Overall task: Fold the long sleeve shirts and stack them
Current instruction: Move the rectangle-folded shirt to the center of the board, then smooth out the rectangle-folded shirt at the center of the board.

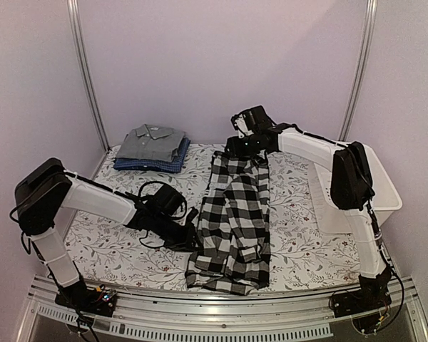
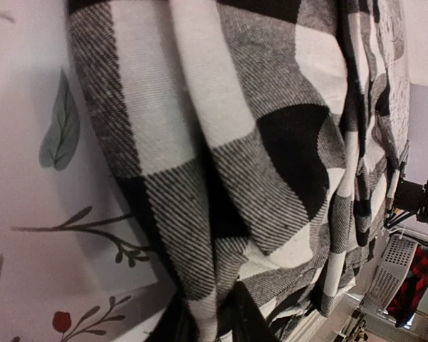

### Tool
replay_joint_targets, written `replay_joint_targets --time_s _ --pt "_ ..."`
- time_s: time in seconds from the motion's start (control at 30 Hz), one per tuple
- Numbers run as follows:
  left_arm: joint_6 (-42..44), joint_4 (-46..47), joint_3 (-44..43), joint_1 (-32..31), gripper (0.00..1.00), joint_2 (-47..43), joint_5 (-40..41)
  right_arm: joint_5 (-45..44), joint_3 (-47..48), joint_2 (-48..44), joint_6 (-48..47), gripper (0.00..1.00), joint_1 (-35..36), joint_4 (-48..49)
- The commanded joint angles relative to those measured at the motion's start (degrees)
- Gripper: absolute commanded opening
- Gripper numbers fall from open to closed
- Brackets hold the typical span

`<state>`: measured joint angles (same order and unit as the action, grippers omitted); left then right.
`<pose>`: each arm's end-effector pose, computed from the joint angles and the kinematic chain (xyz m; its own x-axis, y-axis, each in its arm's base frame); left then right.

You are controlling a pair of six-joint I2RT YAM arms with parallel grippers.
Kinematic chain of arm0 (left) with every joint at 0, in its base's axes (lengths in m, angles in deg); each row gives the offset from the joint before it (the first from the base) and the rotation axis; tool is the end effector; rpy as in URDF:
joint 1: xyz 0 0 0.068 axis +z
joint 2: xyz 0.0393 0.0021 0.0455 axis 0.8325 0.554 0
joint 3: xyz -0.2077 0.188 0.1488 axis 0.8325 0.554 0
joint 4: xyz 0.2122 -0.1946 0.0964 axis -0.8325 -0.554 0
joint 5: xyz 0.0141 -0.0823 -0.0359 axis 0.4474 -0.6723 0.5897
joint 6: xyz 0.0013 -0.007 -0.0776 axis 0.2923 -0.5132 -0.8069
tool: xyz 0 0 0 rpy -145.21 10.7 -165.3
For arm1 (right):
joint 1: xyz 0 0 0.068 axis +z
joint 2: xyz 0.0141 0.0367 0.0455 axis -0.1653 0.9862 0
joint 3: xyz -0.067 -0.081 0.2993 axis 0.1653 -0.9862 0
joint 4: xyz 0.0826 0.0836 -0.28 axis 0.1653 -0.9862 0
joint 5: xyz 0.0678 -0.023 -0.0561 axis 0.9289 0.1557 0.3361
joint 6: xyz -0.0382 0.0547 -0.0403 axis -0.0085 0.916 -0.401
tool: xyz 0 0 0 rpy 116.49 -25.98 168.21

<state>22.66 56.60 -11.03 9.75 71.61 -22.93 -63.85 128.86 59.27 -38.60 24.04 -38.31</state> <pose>0.2324 -0.2871 0.1084 -0.9885 0.1019 -0.1118 0.1499 0.7590 -0.6336 0.5340 0.3555 0.2378 -0.6271 -0.1769 -0.7586 -0.4475 0.8789 0.1649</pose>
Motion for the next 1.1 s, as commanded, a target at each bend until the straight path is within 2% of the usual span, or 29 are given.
replay_joint_targets --time_s 0.0,0.13,0.27,0.47,0.67,0.9,1.07 --pt "-1.6 0.53 2.17 -1.95 0.08 -0.11 -2.44 9.4 -0.56 1.88 1.34 0.46 1.63 5.67" --pt "-1.58 -1.16 4.12 -2.66 0.01 -2.88 -3.01 13.9 -0.79 3.58 3.14 0.26 2.81 7.96" --pt "-1.64 -1.78 6.15 -2.75 0.0 -4.66 -3.75 19.71 -1.59 4.99 5.35 0.22 3.47 10.93" --pt "-1.74 -1.82 7.16 -2.92 0.0 -5.02 -3.95 24.83 -0.87 8.53 9.59 0.2 3.54 15.28" --pt "-1.54 -2.58 6.53 -2.94 0.0 -4.82 -3.42 25.93 4.87 15.4 12.1 0.2 1.77 16.19" --pt "-1.5 -4.41 5.58 -2.88 0.01 -5.21 -2.58 25.91 10.12 22.57 19.32 0.21 -3.01 20.36" --pt "-1.08 -5.98 4.18 -2.91 0.01 -5.34 -1.87 26.32 13.97 27.84 23.14 0.22 -3.97 21.36"
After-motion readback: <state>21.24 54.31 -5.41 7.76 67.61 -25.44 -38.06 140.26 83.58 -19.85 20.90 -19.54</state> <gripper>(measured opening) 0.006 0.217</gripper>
